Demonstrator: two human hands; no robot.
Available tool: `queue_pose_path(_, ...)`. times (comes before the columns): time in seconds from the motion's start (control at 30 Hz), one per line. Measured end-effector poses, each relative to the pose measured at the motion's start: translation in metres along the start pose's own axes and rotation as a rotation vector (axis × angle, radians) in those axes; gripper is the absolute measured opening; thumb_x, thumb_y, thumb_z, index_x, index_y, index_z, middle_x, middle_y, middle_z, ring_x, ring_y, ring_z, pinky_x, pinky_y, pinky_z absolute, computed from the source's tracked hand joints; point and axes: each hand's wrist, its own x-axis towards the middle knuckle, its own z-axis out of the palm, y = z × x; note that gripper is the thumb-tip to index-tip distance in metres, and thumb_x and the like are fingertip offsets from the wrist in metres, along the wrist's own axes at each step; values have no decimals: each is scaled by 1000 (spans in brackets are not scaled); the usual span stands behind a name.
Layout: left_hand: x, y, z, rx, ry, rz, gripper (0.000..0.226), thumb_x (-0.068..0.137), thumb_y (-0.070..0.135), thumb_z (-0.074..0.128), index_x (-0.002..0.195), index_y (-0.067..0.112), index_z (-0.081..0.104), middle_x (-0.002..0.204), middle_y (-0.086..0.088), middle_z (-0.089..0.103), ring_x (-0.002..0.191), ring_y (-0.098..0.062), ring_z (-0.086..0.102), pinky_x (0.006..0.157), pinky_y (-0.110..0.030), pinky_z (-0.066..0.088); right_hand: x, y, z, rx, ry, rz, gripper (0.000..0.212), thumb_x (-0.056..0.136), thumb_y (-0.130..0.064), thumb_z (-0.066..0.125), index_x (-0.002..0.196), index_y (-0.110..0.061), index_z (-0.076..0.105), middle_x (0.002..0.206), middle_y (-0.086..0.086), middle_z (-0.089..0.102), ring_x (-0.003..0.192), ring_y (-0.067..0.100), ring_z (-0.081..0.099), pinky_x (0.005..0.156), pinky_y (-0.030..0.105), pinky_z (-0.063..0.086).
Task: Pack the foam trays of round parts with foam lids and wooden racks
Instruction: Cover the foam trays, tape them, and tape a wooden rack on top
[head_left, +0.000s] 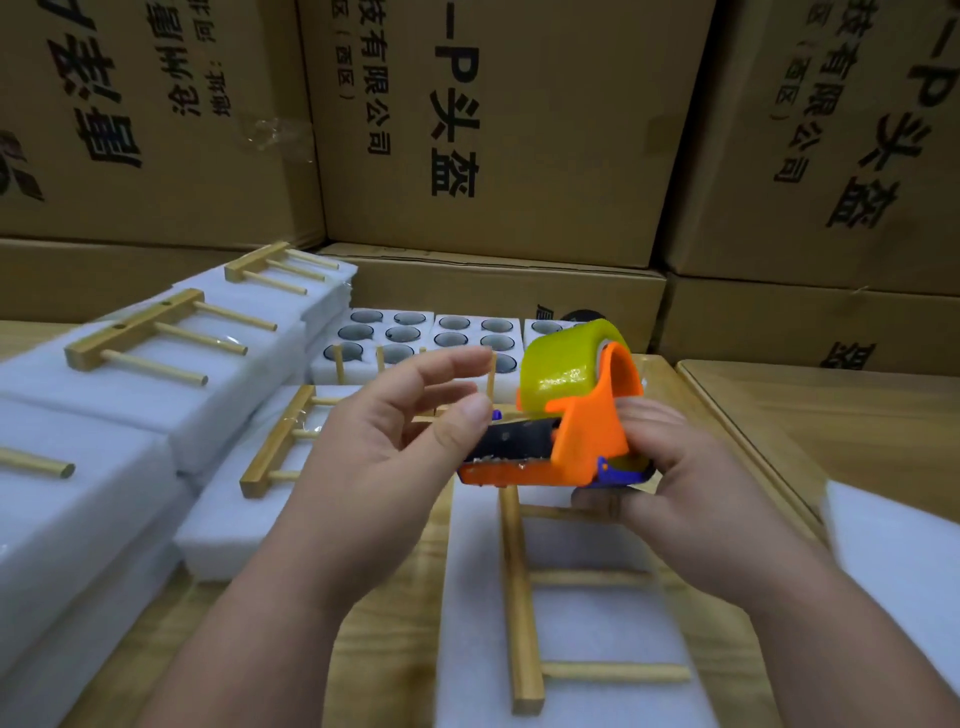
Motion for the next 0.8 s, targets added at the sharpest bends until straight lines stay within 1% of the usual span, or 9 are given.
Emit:
queue_pose_path(0.07, -1, 0, -1, 15, -7, 0, 35, 75, 53, 67, 108, 45, 75, 116, 6, 74, 109, -15, 69, 88, -35, 60, 1, 2, -1, -34, 22, -22, 39, 75, -20, 89, 109, -35, 76, 122, -22, 68, 128, 2, 52, 103, 13, 39)
queue_pose_path(0.17, -2, 3, -2, 78, -61, -5, 35, 76, 54, 69, 109, 43, 75, 117, 9, 74, 114, -21, 68, 98, -55, 53, -1, 2, -4, -81, 28, -31, 39, 77, -22, 87, 114, -32, 76, 126, -21, 66, 130, -2, 49, 106, 13, 37)
queue_pose_path(0.23, -3, 4, -4, 131, -82, 6, 33, 78, 55, 67, 109, 44, 75, 118, 12, 74, 115, -18, 66, 99, -57, 50, -2, 2, -6, -95, 20, -39, 40, 77, -19, 88, 114, -30, 77, 126, -20, 66, 130, -2, 49, 107, 13, 37)
queue_pose_path(0.37, -2, 7, -6, 187, -103, 68, 27, 80, 52, 67, 104, 44, 75, 117, 11, 72, 119, -15, 62, 102, -46, 47, -2, 2, -7, -103, -4, -38, 39, 78, -17, 87, 114, -28, 77, 127, -17, 66, 131, 1, 49, 108, 24, 40)
queue_pose_path(0.5, -3, 8, -7, 241, -130, 97, 22, 81, 49, 68, 100, 40, 78, 113, 12, 71, 117, -8, 63, 97, -22, 47, -2, 2, -7, -104, -26, -46, 38, 78, -21, 87, 114, -30, 77, 127, -18, 66, 132, 4, 49, 108, 28, 43)
queue_pose_path(0.53, -3, 7, -7, 251, -139, 91, 22, 81, 49, 68, 99, 40, 78, 112, 14, 70, 115, -6, 64, 94, -20, 48, -2, 3, -7, -110, -34, -49, 38, 79, -22, 87, 115, -30, 76, 127, -18, 66, 132, 5, 50, 108, 29, 43)
queue_pose_path(0.6, -3, 7, -7, 258, -150, 73, 24, 81, 51, 66, 96, 38, 80, 111, 15, 70, 113, -7, 64, 89, -23, 50, -2, 4, -7, -124, -49, -55, 37, 80, -22, 87, 115, -30, 76, 126, -18, 66, 131, 7, 50, 107, 31, 44)
queue_pose_path(0.7, -3, 7, -6, 259, -153, 68, 25, 82, 52, 66, 91, 35, 82, 106, 14, 71, 110, -9, 66, 85, -16, 48, -2, 4, -8, -145, -52, -76, 35, 80, -20, 87, 112, -27, 76, 123, -18, 67, 129, 3, 50, 107, 25, 42)
queue_pose_path(0.8, -2, 7, -6, 285, -152, 56, 15, 85, 43, 72, 86, 32, 81, 101, 15, 72, 106, -7, 66, 84, -12, 46, -1, 3, -7, -165, -66, -70, 34, 79, -24, 87, 112, -22, 77, 123, -15, 67, 129, 1, 49, 107, 26, 41)
